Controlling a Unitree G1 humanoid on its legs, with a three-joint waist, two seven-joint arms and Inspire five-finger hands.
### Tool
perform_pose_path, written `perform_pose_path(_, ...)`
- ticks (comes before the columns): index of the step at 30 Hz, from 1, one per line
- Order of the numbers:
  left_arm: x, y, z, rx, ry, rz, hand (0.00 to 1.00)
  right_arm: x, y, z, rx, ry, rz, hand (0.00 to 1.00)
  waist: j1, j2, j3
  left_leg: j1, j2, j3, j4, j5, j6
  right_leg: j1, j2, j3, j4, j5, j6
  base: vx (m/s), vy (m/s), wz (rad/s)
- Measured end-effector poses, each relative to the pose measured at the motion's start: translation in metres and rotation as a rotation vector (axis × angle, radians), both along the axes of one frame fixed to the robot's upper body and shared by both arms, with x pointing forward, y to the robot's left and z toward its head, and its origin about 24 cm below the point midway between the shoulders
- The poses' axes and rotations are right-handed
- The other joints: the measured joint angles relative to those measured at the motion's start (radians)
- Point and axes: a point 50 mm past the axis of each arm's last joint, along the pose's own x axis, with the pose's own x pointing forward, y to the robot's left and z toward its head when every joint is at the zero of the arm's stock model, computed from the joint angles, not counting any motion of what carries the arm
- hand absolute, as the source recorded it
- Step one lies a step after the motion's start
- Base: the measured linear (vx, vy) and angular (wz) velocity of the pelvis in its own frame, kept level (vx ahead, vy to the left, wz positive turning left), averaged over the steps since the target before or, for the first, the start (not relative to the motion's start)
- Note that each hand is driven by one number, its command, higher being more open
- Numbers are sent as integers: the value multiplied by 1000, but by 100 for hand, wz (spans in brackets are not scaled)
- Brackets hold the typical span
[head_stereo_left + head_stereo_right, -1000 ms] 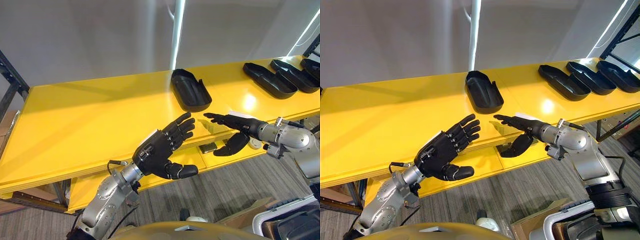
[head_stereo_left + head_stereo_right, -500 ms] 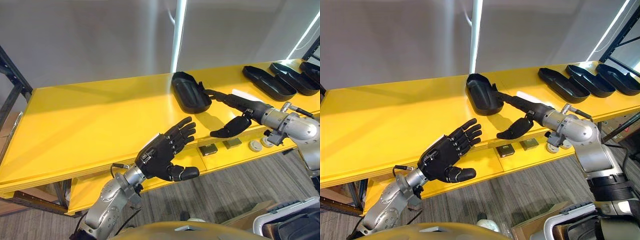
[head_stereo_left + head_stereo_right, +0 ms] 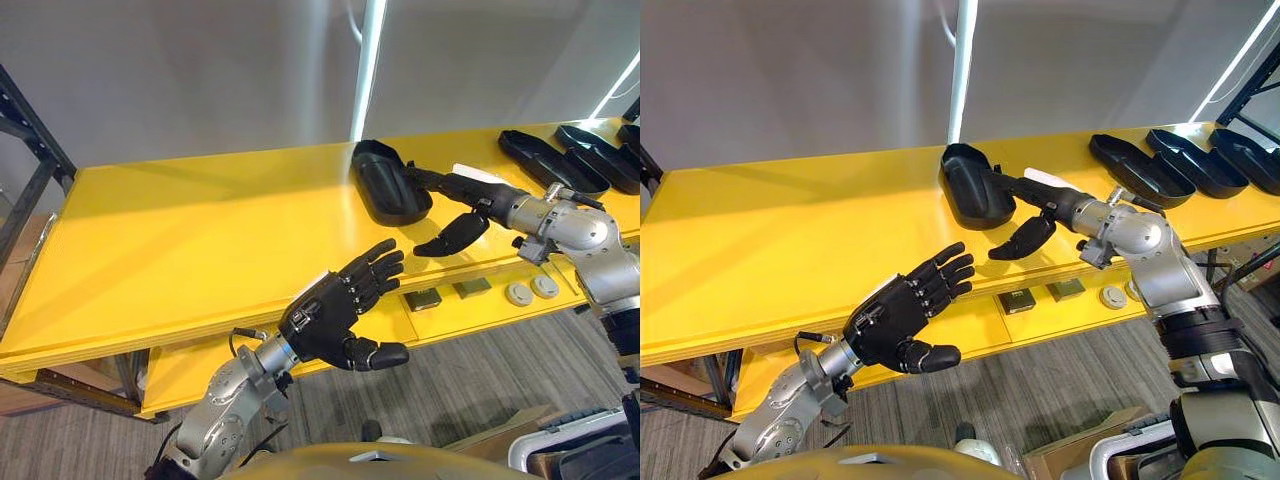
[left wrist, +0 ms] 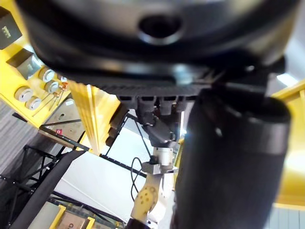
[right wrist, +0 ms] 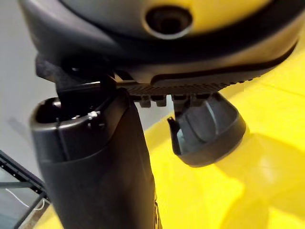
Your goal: Walk over and take three plastic housings, then place them on the shelf
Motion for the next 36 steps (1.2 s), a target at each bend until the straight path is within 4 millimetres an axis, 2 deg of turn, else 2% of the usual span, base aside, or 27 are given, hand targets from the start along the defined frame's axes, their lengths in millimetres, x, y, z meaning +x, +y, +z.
perform_pose_path(11,8,0,7,1,-39,0,100,5,0,1,-54,43,17,100,-1,11,61,2,1,-4,1,2,-1,4,1,-2,0,2,-1,0,-1,0)
perform_pose_path(21,8,3,7,0,-40,7,100,0,-1,-10,-65,131,36,100,-2,14,65,18,1,-1,0,0,-3,18,0,-2,0,0,0,0,0,0)
perform_pose_path(36,8,2,7,2,-42,1,100,-13,-5,-18,-47,166,22,100,-3,13,63,31,2,15,0,0,-3,22,2,10,-2,0,0,3,0,-2)
